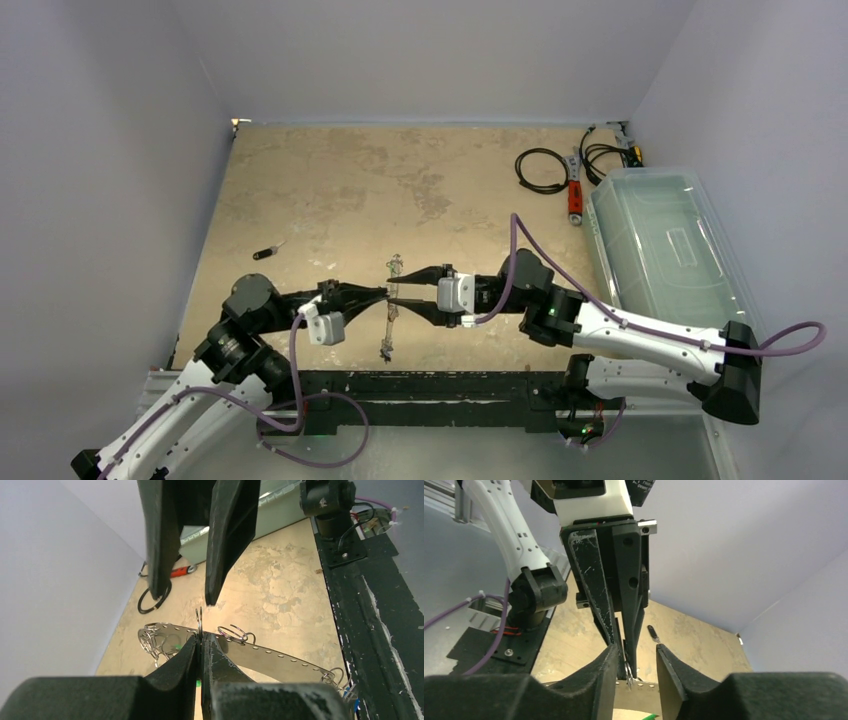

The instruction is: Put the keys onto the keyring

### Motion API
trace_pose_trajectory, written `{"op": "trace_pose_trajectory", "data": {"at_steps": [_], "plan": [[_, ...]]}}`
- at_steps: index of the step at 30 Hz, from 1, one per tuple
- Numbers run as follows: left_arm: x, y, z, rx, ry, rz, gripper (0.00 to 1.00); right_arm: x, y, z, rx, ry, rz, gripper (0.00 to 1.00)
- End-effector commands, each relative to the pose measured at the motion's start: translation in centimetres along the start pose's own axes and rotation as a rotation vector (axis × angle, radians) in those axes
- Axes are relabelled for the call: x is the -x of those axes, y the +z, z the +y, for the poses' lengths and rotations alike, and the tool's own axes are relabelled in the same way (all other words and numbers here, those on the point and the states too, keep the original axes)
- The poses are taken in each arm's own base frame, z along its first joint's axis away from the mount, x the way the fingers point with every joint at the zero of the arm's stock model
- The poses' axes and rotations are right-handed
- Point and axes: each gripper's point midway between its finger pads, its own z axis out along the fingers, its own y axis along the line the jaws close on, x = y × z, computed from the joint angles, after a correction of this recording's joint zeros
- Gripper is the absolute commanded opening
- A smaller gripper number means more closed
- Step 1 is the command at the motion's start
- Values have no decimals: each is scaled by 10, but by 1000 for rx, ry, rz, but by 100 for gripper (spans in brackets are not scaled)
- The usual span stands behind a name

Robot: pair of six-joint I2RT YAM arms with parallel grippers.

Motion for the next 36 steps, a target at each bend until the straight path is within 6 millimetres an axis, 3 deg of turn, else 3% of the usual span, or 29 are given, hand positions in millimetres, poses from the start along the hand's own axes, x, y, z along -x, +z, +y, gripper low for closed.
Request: {"op": "trace_pose_trajectory", "data": {"at_steps": [1, 7, 12, 25, 36], "plan": [[10, -3, 21, 74, 33, 9, 0, 25, -5, -22, -74, -40, -15, 41], [-3, 0, 24, 79, 0, 64, 0, 3, -9, -26, -69, -59, 127, 47], [-12, 4, 25, 76, -29, 102, 0, -6, -15, -30, -35, -55, 277, 43], [-20, 6, 25, 69, -54, 128, 0, -41, -6, -12, 59, -5, 383, 35], [-21, 7, 23, 60, -60, 127, 0, -46, -1, -15, 48, -16, 388, 32]]}}
